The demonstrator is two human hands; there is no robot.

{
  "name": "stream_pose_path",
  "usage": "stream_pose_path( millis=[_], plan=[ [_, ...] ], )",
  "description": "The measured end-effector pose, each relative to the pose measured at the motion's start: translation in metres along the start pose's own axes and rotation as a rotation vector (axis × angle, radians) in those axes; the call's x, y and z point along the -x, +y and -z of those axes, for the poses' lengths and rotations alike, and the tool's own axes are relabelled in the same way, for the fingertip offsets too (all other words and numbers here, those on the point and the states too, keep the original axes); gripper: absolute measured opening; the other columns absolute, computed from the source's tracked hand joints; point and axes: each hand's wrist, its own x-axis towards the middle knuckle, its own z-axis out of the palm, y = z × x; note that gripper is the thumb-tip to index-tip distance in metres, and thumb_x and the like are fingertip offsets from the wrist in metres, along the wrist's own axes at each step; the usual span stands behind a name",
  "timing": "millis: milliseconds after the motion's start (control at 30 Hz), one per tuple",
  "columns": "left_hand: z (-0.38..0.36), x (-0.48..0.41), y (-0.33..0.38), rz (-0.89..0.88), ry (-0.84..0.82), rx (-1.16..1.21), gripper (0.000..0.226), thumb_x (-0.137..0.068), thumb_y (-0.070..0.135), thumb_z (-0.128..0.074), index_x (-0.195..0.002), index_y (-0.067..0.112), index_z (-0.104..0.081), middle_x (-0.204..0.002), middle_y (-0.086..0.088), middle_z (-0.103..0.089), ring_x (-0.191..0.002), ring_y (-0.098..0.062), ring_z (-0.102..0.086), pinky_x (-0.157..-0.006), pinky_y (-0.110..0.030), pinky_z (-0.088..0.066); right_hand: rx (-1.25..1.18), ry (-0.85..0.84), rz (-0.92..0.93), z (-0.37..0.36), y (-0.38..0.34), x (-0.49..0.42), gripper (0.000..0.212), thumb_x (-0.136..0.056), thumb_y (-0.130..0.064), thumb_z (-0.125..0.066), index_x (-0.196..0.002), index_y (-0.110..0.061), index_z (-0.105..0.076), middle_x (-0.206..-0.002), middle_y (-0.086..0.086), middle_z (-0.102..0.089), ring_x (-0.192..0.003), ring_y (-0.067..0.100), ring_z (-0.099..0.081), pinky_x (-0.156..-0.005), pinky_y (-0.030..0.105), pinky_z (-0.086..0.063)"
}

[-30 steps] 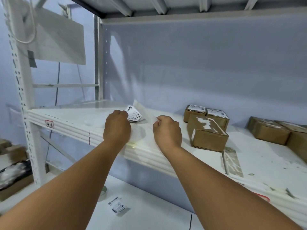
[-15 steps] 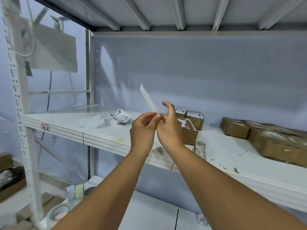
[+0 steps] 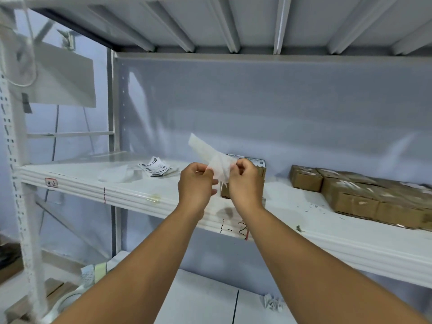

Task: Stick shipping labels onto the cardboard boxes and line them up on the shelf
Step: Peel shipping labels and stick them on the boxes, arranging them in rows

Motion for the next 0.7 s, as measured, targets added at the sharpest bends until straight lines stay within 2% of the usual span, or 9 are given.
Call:
stream_pose_path(
  millis=[100, 167, 267, 367, 467, 500, 567, 633, 700],
  plan=[
    [0.002, 0.000, 0.000, 0.157, -0.012, 0.232, 0.010, -0.091, 0.002, -0.039, -0.084, 0.006, -0.045, -0.079, -0.007, -0.050, -0.052, -0.014, -0.066, -0.042, -0.018, -0.043, -0.009, 0.051, -0.084, 0.009, 0.001, -0.002, 0.019, -0.096, -0.017, -0.042, -0.085, -0.015, -0.057, -0.070, -0.004, -0.054, -0.066, 0.018, -0.050, -0.057, 0.029, -0.035],
    [0.005, -0.002, -0.002, 0.217, -0.002, 0.424, 0.017, -0.090, -0.004, -0.032, -0.082, 0.008, -0.041, -0.073, -0.007, -0.042, -0.060, -0.020, -0.071, -0.050, -0.020, -0.053, -0.025, 0.084, -0.148, 0.013, 0.004, -0.006, 0.020, -0.096, -0.017, -0.041, -0.088, -0.015, -0.059, -0.077, -0.001, -0.058, -0.073, 0.021, -0.053, -0.063, 0.029, -0.037],
    [0.013, -0.004, -0.007, 0.236, 0.030, 0.522, 0.020, -0.089, -0.006, -0.027, -0.086, 0.007, -0.042, -0.072, -0.012, -0.059, -0.069, -0.023, -0.072, -0.072, -0.027, -0.058, -0.083, 0.165, -0.258, 0.018, 0.014, -0.017, 0.019, -0.095, -0.017, -0.041, -0.084, -0.019, -0.057, -0.087, 0.006, -0.063, -0.080, 0.029, -0.059, -0.073, 0.034, -0.047],
    [0.023, -0.007, -0.009, 0.278, 0.074, 0.530, 0.021, -0.087, -0.006, -0.026, -0.083, 0.004, -0.044, -0.078, -0.021, -0.064, -0.072, -0.021, -0.070, -0.071, -0.026, -0.057, -0.128, 0.263, -0.331, 0.028, 0.023, -0.026, 0.019, -0.096, -0.017, -0.039, -0.087, -0.018, -0.056, -0.095, 0.012, -0.067, -0.086, 0.032, -0.065, -0.078, 0.042, -0.054],
    [0.034, -0.011, -0.010, 0.292, 0.131, 0.571, 0.022, -0.088, -0.007, -0.028, -0.075, 0.004, -0.042, -0.076, -0.019, -0.062, -0.072, -0.020, -0.068, -0.062, -0.021, -0.055, -0.243, 0.370, -0.396, 0.041, 0.028, -0.034, 0.018, -0.098, -0.013, -0.035, -0.096, -0.013, -0.053, -0.092, 0.012, -0.066, -0.069, 0.025, -0.066, -0.059, 0.032, -0.052],
    [0.039, -0.013, -0.011, 0.294, 0.154, 0.584, 0.023, -0.088, -0.007, -0.028, -0.073, 0.004, -0.042, -0.075, -0.018, -0.062, -0.071, -0.020, -0.067, -0.059, -0.020, -0.055, -0.289, 0.408, -0.397, 0.045, 0.028, -0.036, 0.017, -0.099, -0.013, -0.034, -0.096, -0.013, -0.051, -0.091, 0.012, -0.066, -0.062, 0.022, -0.065, -0.053, 0.028, -0.049],
    [0.046, -0.018, -0.014, 0.288, 0.174, 0.577, 0.023, -0.087, -0.008, -0.028, -0.074, 0.003, -0.043, -0.076, -0.018, -0.061, -0.072, -0.020, -0.066, -0.056, -0.019, -0.055, -0.301, 0.447, -0.340, 0.048, 0.027, -0.038, 0.014, -0.102, -0.016, -0.034, -0.096, -0.017, -0.047, -0.092, 0.012, -0.067, -0.061, 0.019, -0.066, -0.052, 0.025, -0.048],
    [0.052, -0.026, -0.018, 0.263, 0.163, 0.546, 0.020, -0.086, -0.007, -0.027, -0.083, -0.001, -0.046, -0.080, -0.020, -0.063, -0.072, -0.020, -0.067, -0.054, -0.019, -0.055, -0.242, 0.415, -0.222, 0.043, 0.022, -0.037, 0.014, -0.102, -0.018, -0.035, -0.094, -0.017, -0.046, -0.090, 0.008, -0.066, -0.073, 0.022, -0.069, -0.058, 0.030, -0.053],
    [0.056, -0.035, -0.023, 0.229, 0.143, 0.518, 0.024, -0.087, -0.007, -0.027, -0.101, -0.002, -0.046, -0.084, -0.021, -0.063, -0.069, -0.020, -0.070, -0.057, -0.021, -0.056, -0.128, 0.344, -0.075, 0.032, 0.016, -0.032, 0.014, -0.101, -0.017, -0.037, -0.092, -0.017, -0.047, -0.089, 0.002, -0.061, -0.083, 0.026, -0.068, -0.067, 0.040, -0.055]
  ],
)
